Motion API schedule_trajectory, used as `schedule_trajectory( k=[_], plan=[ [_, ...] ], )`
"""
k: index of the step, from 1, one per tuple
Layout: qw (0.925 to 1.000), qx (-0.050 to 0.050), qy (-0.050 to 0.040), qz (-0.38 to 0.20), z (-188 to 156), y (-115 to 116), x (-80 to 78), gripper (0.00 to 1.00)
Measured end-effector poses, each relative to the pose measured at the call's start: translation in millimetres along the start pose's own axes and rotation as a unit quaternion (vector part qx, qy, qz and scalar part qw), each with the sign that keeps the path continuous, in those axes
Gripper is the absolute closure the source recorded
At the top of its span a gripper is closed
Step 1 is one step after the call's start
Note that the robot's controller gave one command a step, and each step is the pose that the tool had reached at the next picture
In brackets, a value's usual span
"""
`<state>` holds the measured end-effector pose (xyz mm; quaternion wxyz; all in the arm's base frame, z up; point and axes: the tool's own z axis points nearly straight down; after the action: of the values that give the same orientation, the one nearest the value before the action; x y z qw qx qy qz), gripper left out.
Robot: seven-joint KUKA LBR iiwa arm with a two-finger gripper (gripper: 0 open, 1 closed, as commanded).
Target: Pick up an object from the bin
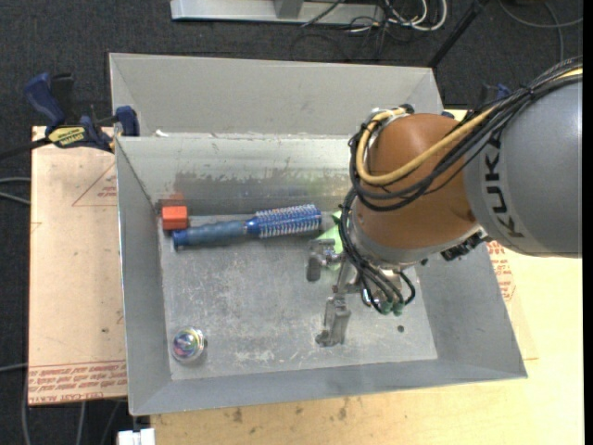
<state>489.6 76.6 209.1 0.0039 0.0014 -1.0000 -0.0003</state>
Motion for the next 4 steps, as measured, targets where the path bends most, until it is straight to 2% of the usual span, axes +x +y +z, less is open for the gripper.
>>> schedule_trajectory(
  k=[1, 2, 3, 4],
  plan=[
    [0.9976, -0.001, -0.0023, 0.07, 109.2, 74.3, -54.8, 0.0],
    [0.9939, -0.002, -0.0082, 0.11, 49.4, 84.0, -93.6, 0.0],
    [0.9969, -0.001, -0.0061, 0.078, 93.7, 108.2, -157.8, 0.0],
    [0.9952, 0.0, 0.0021, 0.098, 139.2, 120.3, -165.7, 0.0]
  ],
)
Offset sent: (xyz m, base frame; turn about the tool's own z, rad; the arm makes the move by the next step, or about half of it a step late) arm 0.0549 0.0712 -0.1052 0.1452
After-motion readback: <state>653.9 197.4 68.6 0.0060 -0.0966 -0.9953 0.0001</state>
